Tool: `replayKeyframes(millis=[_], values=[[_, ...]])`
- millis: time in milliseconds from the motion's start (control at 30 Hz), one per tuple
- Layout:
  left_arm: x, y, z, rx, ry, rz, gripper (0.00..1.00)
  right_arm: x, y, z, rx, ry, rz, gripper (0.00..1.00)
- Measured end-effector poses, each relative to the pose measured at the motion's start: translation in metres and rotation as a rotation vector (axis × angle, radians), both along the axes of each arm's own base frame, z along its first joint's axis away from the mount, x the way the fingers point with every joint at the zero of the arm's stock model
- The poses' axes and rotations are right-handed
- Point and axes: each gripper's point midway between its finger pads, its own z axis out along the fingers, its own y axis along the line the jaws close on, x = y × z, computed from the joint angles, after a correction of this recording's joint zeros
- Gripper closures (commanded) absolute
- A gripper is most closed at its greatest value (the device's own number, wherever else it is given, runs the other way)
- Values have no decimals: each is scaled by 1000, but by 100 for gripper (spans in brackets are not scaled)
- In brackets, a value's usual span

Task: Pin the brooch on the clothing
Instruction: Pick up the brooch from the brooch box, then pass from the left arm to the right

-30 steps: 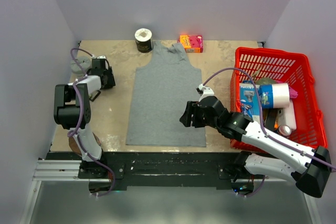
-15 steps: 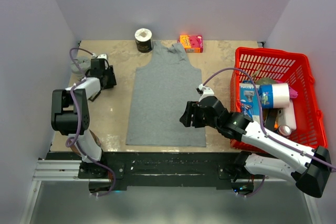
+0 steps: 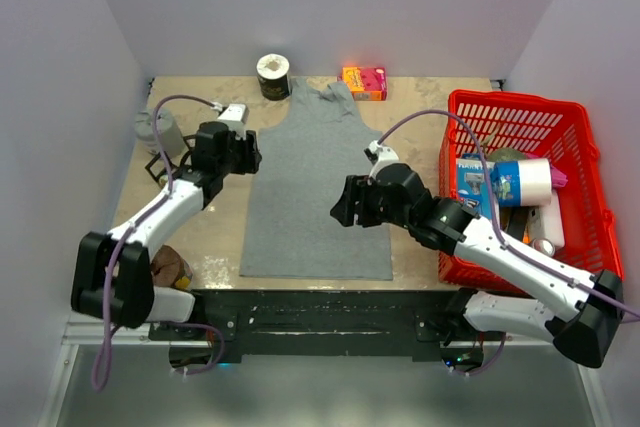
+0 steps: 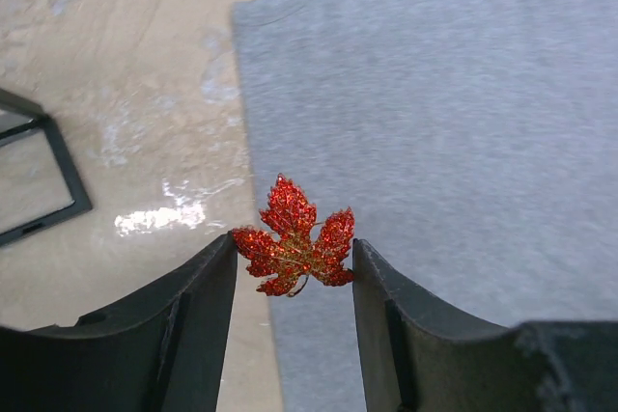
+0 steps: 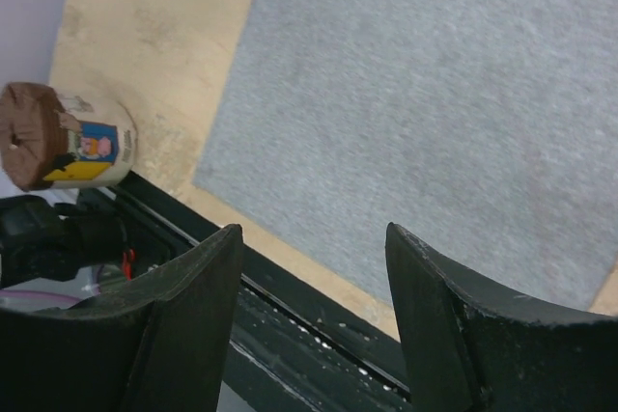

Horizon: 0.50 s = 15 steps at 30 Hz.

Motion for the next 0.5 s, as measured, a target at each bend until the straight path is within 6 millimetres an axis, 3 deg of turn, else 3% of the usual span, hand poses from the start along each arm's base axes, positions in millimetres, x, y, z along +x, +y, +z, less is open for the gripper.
replayKeyframes(millis=[133,233,367,500], values=[[-28,-23,28,-44,-100,-101,65,20,-1,19,82,-12,11,36],[-51,-55,41,-44,-158,-232,66,42,-13,25,114,-15,-18,37],[-83,-104,44,-44,-197,-448,66,55,-4,35,133,-18,19,39],[-102,-130,43,-52,-209,-579,67,60,11,42,167,-23,73,43]])
